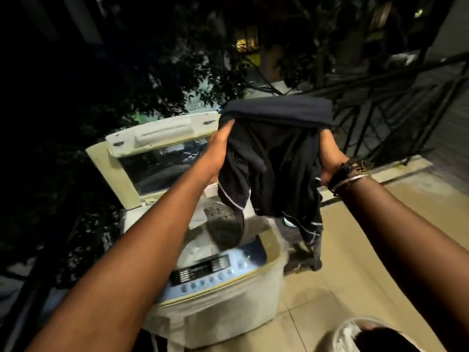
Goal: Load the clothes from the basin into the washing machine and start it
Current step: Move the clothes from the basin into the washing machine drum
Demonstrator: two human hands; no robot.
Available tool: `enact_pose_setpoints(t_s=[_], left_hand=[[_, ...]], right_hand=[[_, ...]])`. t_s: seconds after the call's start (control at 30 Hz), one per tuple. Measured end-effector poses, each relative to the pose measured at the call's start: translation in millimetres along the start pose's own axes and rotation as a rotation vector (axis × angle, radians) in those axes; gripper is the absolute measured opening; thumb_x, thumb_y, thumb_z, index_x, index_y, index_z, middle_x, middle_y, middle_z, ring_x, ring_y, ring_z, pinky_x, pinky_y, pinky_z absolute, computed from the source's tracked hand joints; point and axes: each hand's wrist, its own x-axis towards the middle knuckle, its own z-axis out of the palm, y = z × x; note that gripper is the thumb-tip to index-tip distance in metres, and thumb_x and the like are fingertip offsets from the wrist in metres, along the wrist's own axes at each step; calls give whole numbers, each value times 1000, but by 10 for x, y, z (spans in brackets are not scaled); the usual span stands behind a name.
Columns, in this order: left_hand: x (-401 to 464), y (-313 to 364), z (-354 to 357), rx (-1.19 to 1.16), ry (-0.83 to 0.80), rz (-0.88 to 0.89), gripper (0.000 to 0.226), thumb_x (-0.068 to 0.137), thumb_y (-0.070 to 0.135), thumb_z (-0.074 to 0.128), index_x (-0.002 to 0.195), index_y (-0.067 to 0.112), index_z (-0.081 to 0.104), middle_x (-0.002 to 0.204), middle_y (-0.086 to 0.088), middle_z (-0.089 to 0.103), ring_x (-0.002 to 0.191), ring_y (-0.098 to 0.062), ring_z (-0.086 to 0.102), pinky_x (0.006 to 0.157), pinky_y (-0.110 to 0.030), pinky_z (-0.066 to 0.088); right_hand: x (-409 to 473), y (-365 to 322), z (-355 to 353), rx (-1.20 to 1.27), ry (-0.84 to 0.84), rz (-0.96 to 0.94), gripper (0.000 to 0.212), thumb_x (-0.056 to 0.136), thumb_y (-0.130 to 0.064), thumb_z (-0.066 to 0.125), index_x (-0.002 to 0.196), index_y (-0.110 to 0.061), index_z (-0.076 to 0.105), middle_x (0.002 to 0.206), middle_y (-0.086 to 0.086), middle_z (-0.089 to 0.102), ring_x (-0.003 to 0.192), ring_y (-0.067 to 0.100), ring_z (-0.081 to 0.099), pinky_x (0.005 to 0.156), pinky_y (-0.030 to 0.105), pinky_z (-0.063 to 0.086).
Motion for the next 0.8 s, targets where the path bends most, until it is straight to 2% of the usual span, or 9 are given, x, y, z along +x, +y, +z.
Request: enact_pose_setpoints(t_s=[0.13,0.23,0.3,0.43,0.5,0.57,0.63,0.7,0.8], left_hand=[[-1,287,-718,-4,-29,-43,50,99,55,49,125,17,68,120,-6,74,113,-22,70,104,-41,51],[25,378,-1254,131,42,0,29,95,35,65,111,12,72,107,-7,78,101,-25,74,101,-47,55],[55,294,-1589,151,76,-4,14,96,24,65,101,14,72,98,-6,79,91,-22,75,95,-42,58],[116,-163,-2083,125,170,-60,10,96,18,63,92,17,71,92,-3,77,88,-20,72,90,-40,56],[122,-514,-2279,146,255,-117,15,97,15,60,85,18,67,85,1,72,82,-15,68,84,-35,53],[127,-894,-2460,201,343,-179,10,94,21,60,89,16,68,88,0,71,84,-15,65,80,-32,50],[155,-1332,-2634,267,375,-272,15,89,25,60,92,14,69,91,-3,71,85,-19,65,80,-34,50],[171,-1780,-2782,309,400,-354,27,82,29,57,98,12,70,99,-8,75,92,-27,68,87,-39,53],[170,-2247,-2888,369,443,-409,41,86,14,53,125,11,65,119,-11,70,110,-30,64,98,-39,52]], right_hand=[[418,30,1065,72,-158,-80,64,102,-52,29,99,-16,82,113,8,75,105,22,72,86,33,58],[813,193,1639,36,-160,-146,50,102,-38,41,130,-6,65,129,17,67,121,29,64,102,41,51],[1057,393,1937,20,-120,-137,48,101,-35,45,133,-3,61,130,18,66,122,31,63,107,43,49],[1525,967,2228,-202,74,-95,51,85,-32,53,121,2,61,110,21,67,100,30,65,102,55,50],[1689,1325,2291,-291,132,-108,41,85,-27,57,114,1,66,105,19,68,94,23,61,97,48,53],[1860,1720,2307,-324,129,-99,19,77,-28,68,87,-13,74,91,10,68,88,18,56,82,39,50],[2082,2127,2216,-442,125,-64,24,64,-40,70,69,-17,72,79,2,67,82,15,53,75,40,49],[2257,2486,2082,-558,94,-31,33,64,-42,69,75,-11,72,78,1,67,79,14,56,75,44,53],[2415,2880,1940,-773,39,35,39,73,-41,71,81,-3,69,73,0,60,66,5,48,62,26,46]])
